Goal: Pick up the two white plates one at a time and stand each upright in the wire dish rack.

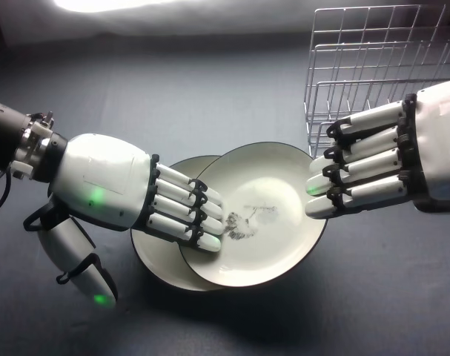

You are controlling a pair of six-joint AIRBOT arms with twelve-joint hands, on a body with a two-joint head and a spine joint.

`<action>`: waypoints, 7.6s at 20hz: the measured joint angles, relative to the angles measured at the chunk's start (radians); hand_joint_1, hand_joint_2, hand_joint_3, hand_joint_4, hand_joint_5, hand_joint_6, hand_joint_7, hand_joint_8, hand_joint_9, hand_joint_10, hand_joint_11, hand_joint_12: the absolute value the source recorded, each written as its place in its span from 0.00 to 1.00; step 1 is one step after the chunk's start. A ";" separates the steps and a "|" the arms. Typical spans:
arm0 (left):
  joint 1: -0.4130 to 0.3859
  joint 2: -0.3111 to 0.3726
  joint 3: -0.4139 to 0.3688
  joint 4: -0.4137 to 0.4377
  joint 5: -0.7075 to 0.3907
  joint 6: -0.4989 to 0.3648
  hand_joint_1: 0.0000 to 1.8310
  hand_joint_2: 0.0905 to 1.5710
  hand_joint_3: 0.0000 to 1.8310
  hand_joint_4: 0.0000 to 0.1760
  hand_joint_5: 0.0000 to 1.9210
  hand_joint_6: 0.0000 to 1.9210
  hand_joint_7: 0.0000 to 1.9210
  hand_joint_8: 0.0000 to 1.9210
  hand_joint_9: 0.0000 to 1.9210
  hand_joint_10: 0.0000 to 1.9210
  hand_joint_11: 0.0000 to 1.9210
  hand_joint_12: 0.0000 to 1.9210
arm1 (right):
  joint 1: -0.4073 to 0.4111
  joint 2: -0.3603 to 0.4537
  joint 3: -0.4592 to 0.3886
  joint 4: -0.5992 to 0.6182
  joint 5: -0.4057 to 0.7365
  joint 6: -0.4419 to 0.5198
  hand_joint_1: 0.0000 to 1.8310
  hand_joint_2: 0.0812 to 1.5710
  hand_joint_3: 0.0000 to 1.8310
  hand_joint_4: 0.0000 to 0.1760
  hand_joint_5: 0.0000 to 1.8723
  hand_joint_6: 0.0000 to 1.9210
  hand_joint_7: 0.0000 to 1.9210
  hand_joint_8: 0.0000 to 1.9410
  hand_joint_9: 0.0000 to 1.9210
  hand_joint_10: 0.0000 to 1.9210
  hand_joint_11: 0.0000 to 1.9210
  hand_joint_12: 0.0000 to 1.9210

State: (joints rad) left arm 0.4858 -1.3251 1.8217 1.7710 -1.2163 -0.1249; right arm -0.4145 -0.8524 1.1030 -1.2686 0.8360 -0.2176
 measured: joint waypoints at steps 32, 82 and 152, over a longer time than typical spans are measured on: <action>-0.011 -0.032 0.008 -0.021 0.018 0.000 0.00 0.68 0.00 0.00 0.00 0.00 0.00 0.00 0.00 0.00 0.00 0.00 | -0.073 -0.309 0.125 0.043 -0.231 -0.001 0.80 0.67 0.00 0.00 0.15 0.01 0.17 0.01 0.20 0.01 0.03 0.62; -0.350 0.358 -0.187 0.004 0.078 -0.258 0.00 0.69 0.00 0.00 0.00 0.00 0.00 0.00 0.00 0.00 0.00 0.00 | 0.132 -0.166 -0.047 0.274 -0.214 0.003 0.75 0.70 0.00 0.00 0.48 0.58 0.50 0.45 0.49 0.62 0.45 0.60; -0.100 0.394 -0.296 -0.109 0.229 -0.179 0.00 0.70 0.00 0.00 0.00 0.00 0.00 0.00 0.00 0.00 0.00 0.00 | 0.185 0.102 -0.192 1.564 -0.413 0.029 0.76 0.68 0.00 0.00 0.50 0.52 0.55 0.40 0.52 0.56 0.41 0.56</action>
State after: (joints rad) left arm 0.3859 -0.9314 1.5253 1.6619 -0.9874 -0.3035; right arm -0.2298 -0.7502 0.9108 0.2958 0.4232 -0.1886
